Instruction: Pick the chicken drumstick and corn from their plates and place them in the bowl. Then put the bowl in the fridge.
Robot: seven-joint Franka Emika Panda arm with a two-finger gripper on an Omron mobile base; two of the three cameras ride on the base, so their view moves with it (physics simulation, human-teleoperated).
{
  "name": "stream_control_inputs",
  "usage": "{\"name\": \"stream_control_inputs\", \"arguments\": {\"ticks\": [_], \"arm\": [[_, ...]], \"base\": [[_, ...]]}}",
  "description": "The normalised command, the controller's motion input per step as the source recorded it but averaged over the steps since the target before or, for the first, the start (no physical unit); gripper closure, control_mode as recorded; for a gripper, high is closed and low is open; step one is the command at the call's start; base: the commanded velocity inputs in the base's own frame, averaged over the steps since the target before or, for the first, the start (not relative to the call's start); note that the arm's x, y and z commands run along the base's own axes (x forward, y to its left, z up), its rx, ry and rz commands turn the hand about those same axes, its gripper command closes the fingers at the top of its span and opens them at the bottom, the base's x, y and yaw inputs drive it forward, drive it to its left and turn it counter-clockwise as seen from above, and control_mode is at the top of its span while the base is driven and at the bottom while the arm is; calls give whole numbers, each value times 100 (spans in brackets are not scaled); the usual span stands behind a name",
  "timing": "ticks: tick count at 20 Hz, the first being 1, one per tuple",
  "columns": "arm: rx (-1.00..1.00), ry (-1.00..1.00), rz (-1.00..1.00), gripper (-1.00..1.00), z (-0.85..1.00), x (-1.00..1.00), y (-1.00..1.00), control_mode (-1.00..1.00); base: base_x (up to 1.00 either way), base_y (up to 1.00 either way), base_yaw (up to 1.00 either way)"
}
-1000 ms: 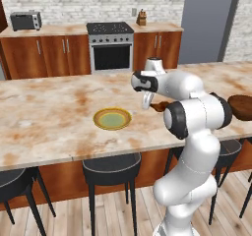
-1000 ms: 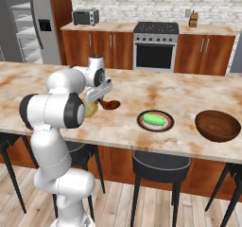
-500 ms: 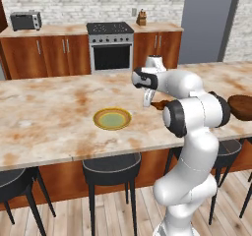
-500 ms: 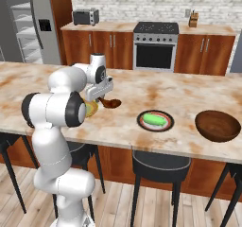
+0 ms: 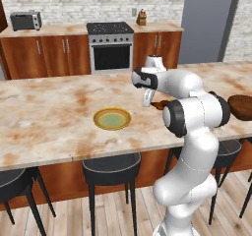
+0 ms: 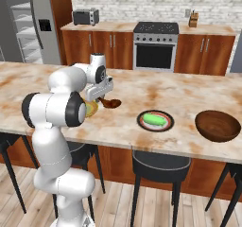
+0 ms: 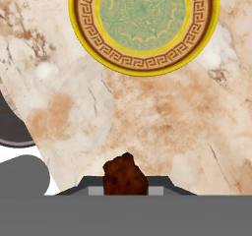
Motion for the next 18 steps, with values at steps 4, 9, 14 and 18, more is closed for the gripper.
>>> {"name": "stream_control_inputs", "arguments": {"ticks": [4, 9, 14, 18], "arm": [[0, 0, 0, 100, 0, 0, 0, 100], [0, 0, 0, 100, 0, 0, 0, 100], [0, 0, 0, 100, 0, 0, 0, 100], [0, 0, 0, 100, 0, 0, 0, 100]], "base": [[0, 0, 0], [-6, -34, 0], [0, -80, 0], [0, -81, 0]]}}
